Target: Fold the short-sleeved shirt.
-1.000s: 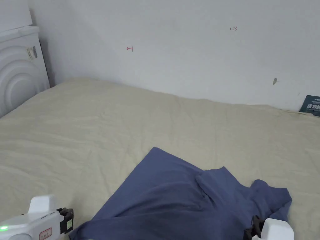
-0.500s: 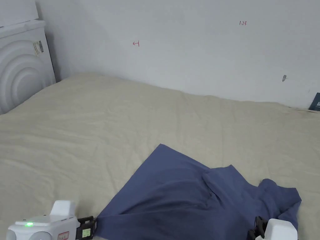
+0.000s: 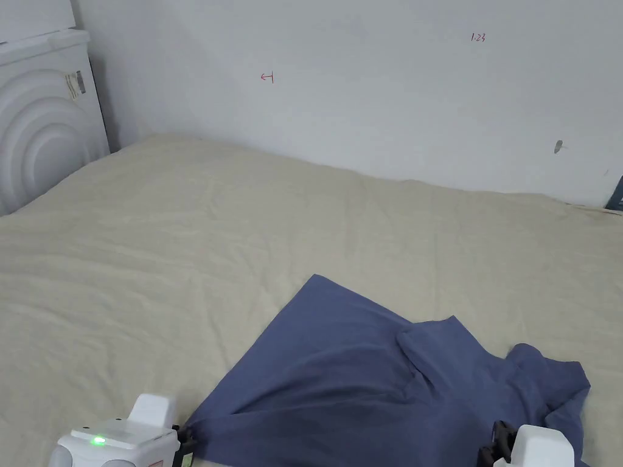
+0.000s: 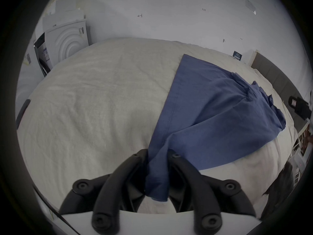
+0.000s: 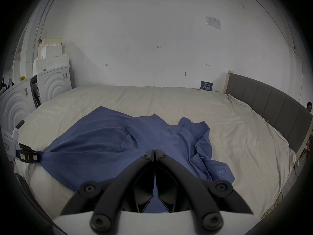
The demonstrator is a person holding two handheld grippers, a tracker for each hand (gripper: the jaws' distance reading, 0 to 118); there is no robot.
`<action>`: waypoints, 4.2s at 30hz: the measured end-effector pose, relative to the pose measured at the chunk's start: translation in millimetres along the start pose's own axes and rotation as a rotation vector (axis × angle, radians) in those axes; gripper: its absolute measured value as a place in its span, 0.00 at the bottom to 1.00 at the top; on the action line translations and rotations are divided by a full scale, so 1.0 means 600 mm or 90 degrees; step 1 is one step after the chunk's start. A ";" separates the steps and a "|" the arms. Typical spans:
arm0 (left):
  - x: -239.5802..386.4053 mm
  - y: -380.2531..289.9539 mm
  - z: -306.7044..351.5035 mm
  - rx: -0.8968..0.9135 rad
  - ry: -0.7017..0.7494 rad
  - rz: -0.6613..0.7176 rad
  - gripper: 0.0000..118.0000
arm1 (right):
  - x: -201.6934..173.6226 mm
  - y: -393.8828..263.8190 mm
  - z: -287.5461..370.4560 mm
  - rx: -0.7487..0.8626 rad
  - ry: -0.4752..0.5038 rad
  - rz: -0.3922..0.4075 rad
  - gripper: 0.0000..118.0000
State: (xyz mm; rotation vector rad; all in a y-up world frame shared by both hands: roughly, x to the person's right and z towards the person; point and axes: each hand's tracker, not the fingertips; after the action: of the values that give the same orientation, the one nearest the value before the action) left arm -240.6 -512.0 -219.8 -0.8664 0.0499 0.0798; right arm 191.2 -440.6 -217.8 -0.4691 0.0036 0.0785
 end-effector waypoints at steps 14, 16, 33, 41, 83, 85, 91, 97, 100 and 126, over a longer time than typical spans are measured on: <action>0.000 -0.004 0.044 0.051 -0.027 0.010 0.00 | 0.012 -0.006 0.004 -0.005 -0.006 -0.001 0.00; -0.001 -0.004 0.056 0.078 -0.025 0.003 0.00 | 0.015 -0.006 0.004 -0.004 -0.008 -0.002 0.00; 0.007 0.020 0.073 0.089 -0.033 0.015 0.00 | 0.085 0.081 -0.141 -0.058 0.010 -0.004 0.01; 0.015 0.033 0.063 0.074 -0.022 0.043 0.00 | 0.115 0.165 -0.305 -0.151 0.054 -0.032 0.42; 0.036 0.065 0.037 0.047 -0.033 0.055 0.00 | 0.083 0.228 -0.435 -0.160 0.105 0.026 0.02; 0.038 0.070 0.045 0.058 -0.032 0.051 0.00 | 0.098 0.234 -0.405 -0.139 0.100 0.016 0.02; 0.038 0.095 0.071 0.091 -0.035 0.039 0.00 | 0.138 0.244 -0.294 -0.079 0.091 0.001 0.02; 0.033 0.159 0.105 0.138 -0.044 0.025 0.00 | 0.183 0.279 -0.193 -0.013 0.067 -0.008 0.02; 0.032 0.214 0.126 0.168 -0.046 0.015 0.00 | 0.209 0.321 -0.151 0.035 0.040 0.004 0.02; 0.066 0.656 0.236 0.344 -0.054 0.096 0.00 | 0.241 0.636 -0.091 0.187 -0.072 -0.017 0.01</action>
State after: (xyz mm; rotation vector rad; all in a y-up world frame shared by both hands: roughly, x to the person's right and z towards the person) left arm -235.0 -148.5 -429.9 -0.3178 0.0538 0.2332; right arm 307.2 -115.2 -442.2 -0.1703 -0.1010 0.0766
